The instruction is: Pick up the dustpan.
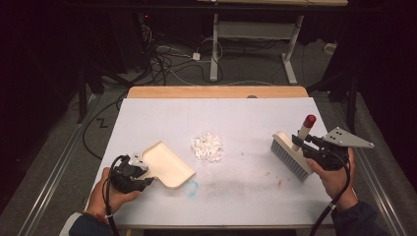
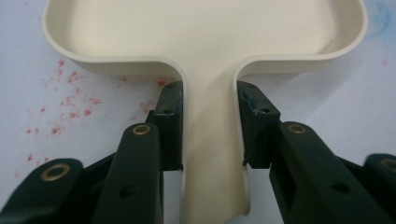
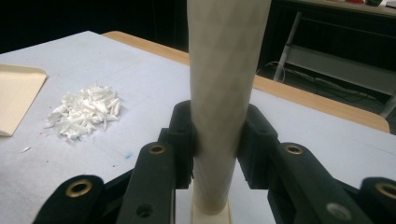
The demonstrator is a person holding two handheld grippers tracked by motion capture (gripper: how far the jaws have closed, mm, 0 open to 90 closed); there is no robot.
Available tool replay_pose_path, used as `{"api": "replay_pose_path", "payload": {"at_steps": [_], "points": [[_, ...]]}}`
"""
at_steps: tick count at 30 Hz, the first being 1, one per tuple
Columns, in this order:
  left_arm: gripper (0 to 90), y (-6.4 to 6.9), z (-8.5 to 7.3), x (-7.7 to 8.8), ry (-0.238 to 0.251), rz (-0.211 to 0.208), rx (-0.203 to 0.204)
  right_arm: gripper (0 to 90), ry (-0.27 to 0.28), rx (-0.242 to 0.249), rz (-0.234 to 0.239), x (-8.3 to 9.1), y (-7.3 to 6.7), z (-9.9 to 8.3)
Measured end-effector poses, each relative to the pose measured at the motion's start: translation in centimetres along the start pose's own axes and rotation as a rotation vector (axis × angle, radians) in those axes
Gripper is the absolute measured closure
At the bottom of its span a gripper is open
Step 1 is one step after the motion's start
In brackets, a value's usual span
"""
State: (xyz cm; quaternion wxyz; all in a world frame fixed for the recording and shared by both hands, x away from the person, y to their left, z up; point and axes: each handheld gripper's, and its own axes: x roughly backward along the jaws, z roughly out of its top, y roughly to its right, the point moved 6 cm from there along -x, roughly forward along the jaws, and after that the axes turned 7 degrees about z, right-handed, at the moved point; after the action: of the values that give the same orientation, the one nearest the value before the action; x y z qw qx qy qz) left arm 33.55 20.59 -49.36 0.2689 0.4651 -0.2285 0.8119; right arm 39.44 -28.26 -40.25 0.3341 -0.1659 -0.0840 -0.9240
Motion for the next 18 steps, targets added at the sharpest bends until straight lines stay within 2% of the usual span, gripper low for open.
{"api": "replay_pose_path", "payload": {"at_steps": [8,13,18], "points": [[63.7,0.73,0.40,-0.08,0.001,-0.019,-0.025,70.6,0.011,0.009,0.018,-0.09,-0.36,0.09],[63.6,0.82,0.30,-0.23,0.004,-0.027,-0.012,70.6,0.011,0.004,0.022,-0.24,-0.47,0.14],[63.7,0.90,0.04,-0.31,0.003,-0.026,-0.009,70.6,0.009,0.019,0.029,-0.56,-0.76,0.37]]}}
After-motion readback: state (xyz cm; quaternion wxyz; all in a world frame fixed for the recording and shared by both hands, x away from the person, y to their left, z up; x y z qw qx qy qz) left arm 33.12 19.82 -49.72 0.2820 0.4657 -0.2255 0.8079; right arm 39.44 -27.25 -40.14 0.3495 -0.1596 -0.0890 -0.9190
